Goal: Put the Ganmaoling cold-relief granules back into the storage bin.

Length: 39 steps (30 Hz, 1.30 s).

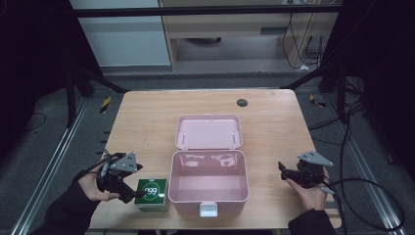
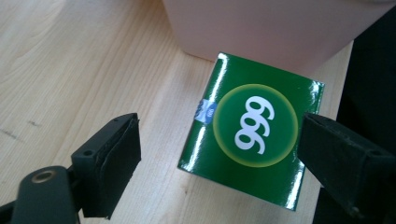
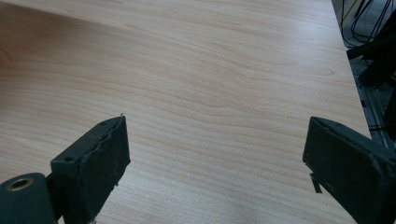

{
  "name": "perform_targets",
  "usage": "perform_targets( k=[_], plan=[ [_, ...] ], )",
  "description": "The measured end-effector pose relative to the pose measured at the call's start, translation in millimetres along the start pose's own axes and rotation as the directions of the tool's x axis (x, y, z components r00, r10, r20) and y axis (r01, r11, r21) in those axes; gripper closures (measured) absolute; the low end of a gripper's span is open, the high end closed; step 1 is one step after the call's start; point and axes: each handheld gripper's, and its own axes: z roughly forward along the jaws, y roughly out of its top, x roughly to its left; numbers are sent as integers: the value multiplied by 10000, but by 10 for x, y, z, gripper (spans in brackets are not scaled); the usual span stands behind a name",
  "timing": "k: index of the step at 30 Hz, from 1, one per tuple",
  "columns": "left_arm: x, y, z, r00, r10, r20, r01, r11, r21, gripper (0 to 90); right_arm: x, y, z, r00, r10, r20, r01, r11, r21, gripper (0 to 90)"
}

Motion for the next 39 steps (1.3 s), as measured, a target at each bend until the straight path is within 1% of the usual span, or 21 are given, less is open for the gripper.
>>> perform_targets(
  k=[7, 9, 14, 25, 29, 31, 33, 34, 36, 39],
  plan=[
    [-69, -54, 99, 9999, -144, 75, 143, 9998, 153, 101, 2, -1, 8, 10000, -72, -22, 72, 10000, 58, 64],
    [-92, -66, 122, 9998, -167, 126, 164, 9997, 193, 97, 6, -1, 10, 10000, -35, -59, 36, 10000, 82, 61],
    [-139, -103, 179, 9994, -243, 257, 237, 9995, 225, 85, 8, -3, 15, 9999, -122, -62, 123, 9998, 123, 57],
    [-191, -177, 302, 9976, -510, 466, 501, 9985, 217, 75, 15, -7, 28, 9999, -157, -24, 157, 9996, 224, 45],
    [-201, -199, 337, 9971, -476, 588, 458, 9985, 307, 67, 14, -8, 33, 9998, -179, -27, 180, 9995, 248, 41],
    [-201, -212, 366, 9974, -478, 545, 459, 9983, 352, 65, 16, -9, 36, 9998, -194, -20, 194, 9995, 265, 39],
    [-209, -227, 400, 9969, -616, 497, 601, 9977, 315, 63, 17, -10, 38, 9998, -206, -16, 206, 9994, 276, 38],
    [-209, -227, 400, 9969, -616, 497, 601, 9977, 315, 63, 17, -10, 38, 9998, -206, -16, 206, 9994, 276, 38],
    [-209, -240, 437, 9956, -783, 518, 768, 9966, 301, 57, 20, -11, 39, 9998, -199, -39, 200, 9993, 315, 36],
    [-213, -250, 453, 9948, -859, 556, 842, 9960, 311, 58, 20, -14, 47, 9997, -261, -34, 262, 9990, 353, 35]
  ],
)
